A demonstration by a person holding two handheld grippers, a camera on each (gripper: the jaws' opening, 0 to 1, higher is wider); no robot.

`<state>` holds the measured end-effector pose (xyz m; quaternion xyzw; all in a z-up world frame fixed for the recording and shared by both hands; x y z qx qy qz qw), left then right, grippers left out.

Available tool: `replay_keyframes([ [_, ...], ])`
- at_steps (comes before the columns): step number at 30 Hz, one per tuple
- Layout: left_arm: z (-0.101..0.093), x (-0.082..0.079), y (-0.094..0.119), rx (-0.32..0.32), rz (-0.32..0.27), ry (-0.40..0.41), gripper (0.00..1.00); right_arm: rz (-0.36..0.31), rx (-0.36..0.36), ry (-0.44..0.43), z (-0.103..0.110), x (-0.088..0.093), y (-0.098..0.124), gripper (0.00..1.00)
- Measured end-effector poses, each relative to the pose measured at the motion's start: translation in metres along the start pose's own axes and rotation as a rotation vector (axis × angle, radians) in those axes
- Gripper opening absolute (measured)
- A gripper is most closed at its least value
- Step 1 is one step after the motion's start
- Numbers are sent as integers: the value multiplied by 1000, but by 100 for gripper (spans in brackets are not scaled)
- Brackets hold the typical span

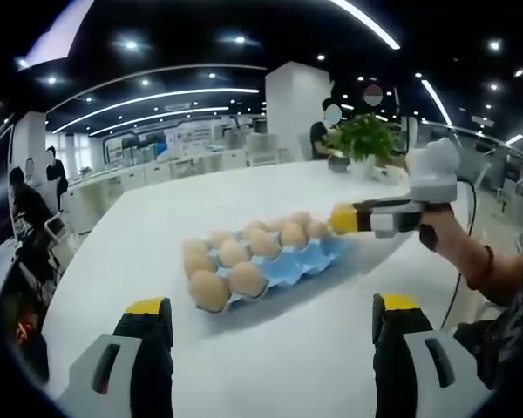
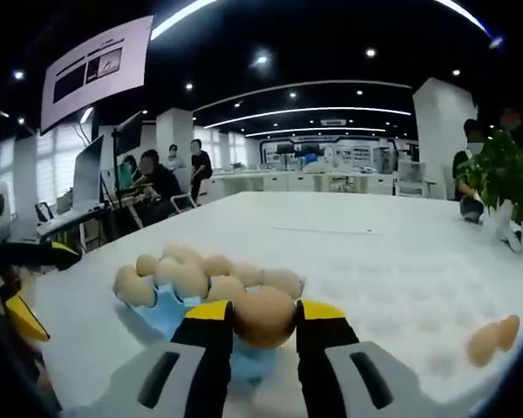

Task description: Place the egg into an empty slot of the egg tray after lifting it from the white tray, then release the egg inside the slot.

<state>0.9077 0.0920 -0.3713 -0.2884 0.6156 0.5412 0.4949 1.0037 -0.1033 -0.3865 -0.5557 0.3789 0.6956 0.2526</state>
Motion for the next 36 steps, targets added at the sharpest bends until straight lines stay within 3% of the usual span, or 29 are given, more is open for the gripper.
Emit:
replay_keyframes([
  [26, 9, 2, 0, -5, 4, 5, 97, 17, -215, 51, 69, -4, -39, 29],
  [36, 13, 6, 1, -12, 12, 11, 97, 63, -246, 69, 80, 15, -54, 29],
])
Point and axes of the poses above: the point that each gripper's makers call its tool centre point, and the gripper's own axes: y roughly backward along the fingers, z roughly to its left, x roughly out of its underside, the point moved 4 cm from there along y, roughly backward along the fingers, and after that the axes turned 10 degrees about -x, right-handed, at the moved point
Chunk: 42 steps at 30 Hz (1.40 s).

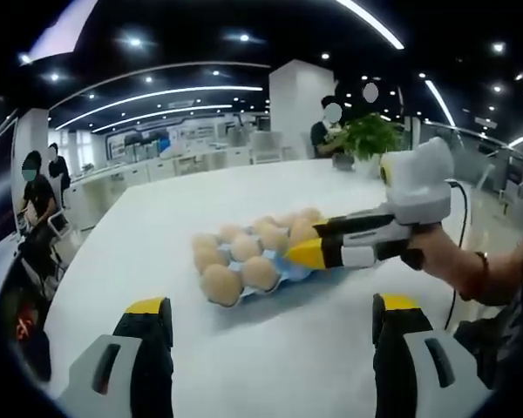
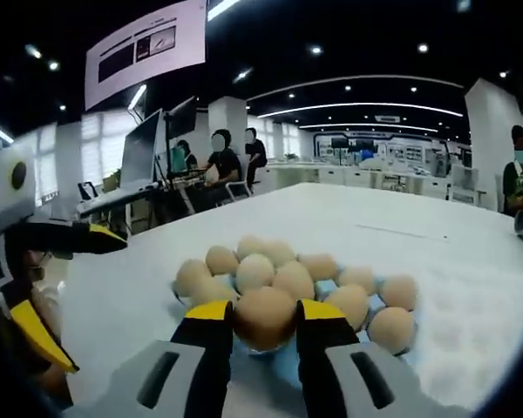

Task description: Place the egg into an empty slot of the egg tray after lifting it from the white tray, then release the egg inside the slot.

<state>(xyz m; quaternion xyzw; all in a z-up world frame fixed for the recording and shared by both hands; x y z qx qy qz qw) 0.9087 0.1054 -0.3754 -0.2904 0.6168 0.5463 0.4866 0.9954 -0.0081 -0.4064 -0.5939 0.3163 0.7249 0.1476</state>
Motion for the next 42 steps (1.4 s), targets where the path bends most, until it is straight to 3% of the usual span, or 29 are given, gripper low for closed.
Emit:
replay_keyframes([
  [4, 4, 2, 0, -6, 4, 7, 97, 7, -14, -13, 1, 5, -5, 29],
  [12, 4, 4, -4, -3, 15, 9, 97, 7, -1, 98, -2, 4, -10, 28],
  [25, 3, 4, -2, -4, 12, 13, 97, -3, -33, 77, 5, 4, -13, 36],
  [31, 3, 4, -1, -4, 10, 20, 98, -46, -35, 75, 6, -1, -7, 48],
  [37, 2, 3, -1, 0, 1, 17, 99, -40, -25, 49, 3, -5, -3, 72],
  [42, 0, 3, -1, 7, 1, 14, 99, -41, -28, 21, 1, -8, 4, 77],
])
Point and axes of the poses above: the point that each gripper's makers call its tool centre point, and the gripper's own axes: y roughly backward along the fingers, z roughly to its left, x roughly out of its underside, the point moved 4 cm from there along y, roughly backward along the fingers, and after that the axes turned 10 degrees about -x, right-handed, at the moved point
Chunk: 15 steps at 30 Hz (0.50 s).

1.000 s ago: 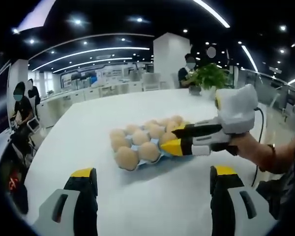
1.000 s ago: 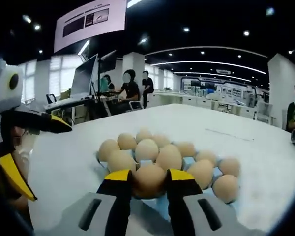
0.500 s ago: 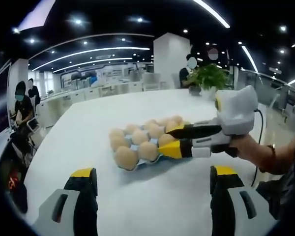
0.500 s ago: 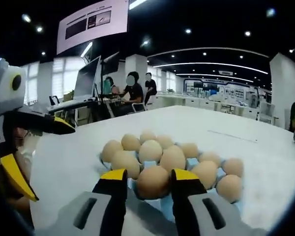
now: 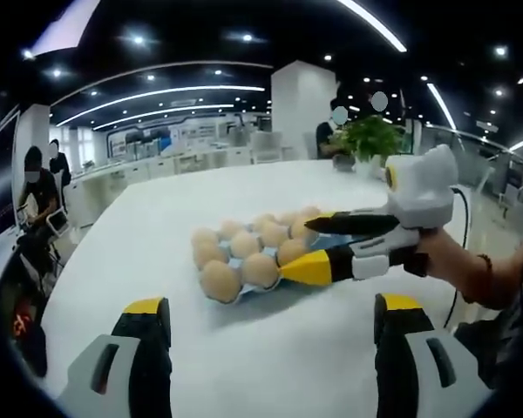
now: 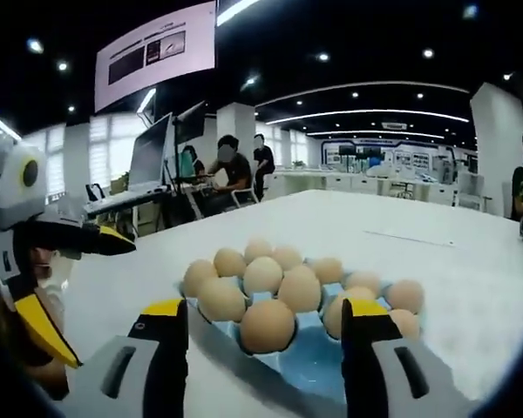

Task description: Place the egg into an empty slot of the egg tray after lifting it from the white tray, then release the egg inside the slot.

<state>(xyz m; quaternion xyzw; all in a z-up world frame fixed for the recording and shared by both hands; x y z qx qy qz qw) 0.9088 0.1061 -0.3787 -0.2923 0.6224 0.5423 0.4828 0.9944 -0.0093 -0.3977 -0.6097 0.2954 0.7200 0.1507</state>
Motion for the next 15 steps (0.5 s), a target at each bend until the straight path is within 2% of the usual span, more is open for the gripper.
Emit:
replay_keyframes([
  [15, -5, -4, -1, 19, -14, 6, 100, 8, 48, 10, -24, -5, 19, 81],
])
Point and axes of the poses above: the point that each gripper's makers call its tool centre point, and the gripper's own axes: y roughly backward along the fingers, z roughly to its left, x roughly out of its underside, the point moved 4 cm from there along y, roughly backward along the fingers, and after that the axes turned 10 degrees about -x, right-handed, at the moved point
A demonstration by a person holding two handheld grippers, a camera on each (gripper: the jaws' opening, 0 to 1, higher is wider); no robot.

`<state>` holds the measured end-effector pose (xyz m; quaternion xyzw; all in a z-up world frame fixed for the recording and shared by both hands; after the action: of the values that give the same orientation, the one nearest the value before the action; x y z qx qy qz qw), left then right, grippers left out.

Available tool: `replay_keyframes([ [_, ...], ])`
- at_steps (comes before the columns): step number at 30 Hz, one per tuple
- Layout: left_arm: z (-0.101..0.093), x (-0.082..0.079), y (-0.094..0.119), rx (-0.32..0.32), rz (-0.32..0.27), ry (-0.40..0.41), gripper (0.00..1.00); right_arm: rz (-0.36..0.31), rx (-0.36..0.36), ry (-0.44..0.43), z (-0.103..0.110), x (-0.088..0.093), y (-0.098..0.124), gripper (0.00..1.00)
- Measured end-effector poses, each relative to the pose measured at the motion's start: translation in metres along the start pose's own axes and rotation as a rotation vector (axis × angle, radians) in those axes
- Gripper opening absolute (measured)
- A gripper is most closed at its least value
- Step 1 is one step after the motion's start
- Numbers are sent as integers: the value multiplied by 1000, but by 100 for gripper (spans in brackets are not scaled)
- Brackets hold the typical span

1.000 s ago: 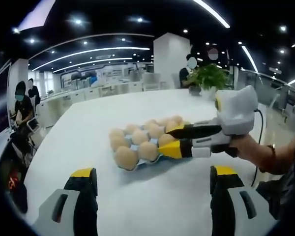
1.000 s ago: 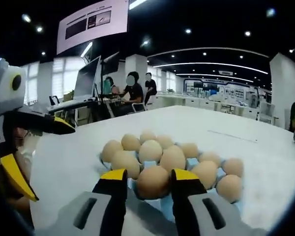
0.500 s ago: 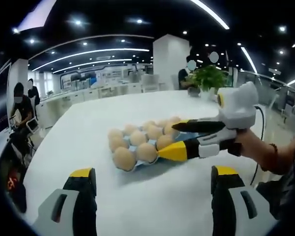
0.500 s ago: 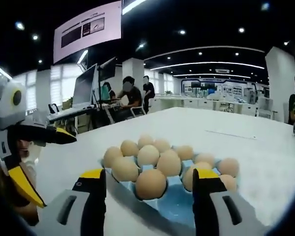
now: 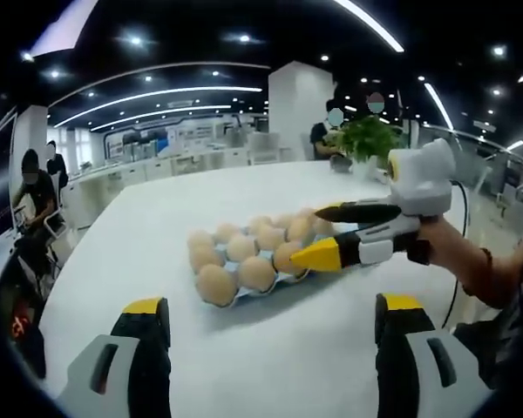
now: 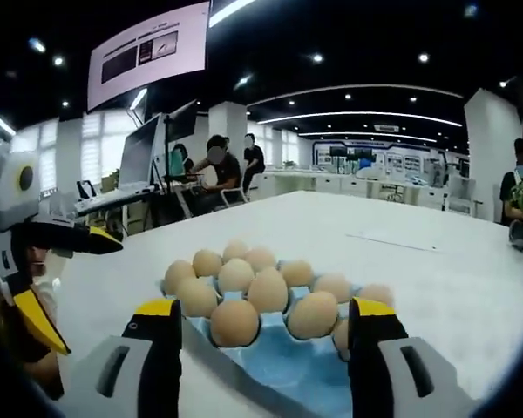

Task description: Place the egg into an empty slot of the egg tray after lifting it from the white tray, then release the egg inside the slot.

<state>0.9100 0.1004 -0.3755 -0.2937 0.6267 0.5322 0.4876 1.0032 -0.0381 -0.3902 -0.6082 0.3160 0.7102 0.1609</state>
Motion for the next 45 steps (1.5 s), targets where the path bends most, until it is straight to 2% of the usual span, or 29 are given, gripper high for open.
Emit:
replay_keyframes([
  [3, -1, -1, 0, 3, -4, 5, 100, 0, -5, -24, -4, 0, 3, 82],
  [21, -6, -6, -2, -6, -10, -12, 100, 29, 49, -47, -28, 8, 26, 84],
  [29, -11, -7, -3, 8, -9, -12, 100, 40, 96, -46, -41, 13, 39, 84],
  [34, -12, -8, -4, 6, -11, -18, 100, 63, 125, -10, -47, 16, 47, 84],
  [45, -15, -10, -6, 9, -17, -19, 100, 54, 161, -35, -62, 18, 67, 84],
])
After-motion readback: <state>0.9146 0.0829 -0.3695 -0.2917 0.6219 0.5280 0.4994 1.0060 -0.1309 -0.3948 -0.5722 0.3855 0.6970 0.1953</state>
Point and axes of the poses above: the point that each gripper's makers call its tool centre point, and the gripper's own axes: y roughly backward along the fingers, z roughly to its left, x roughly out of its underside, the point moved 4 cm from there along y, roughly backward along the fingers, and after that the axes turned 10 degrees about -x, right-handed, at the moved point
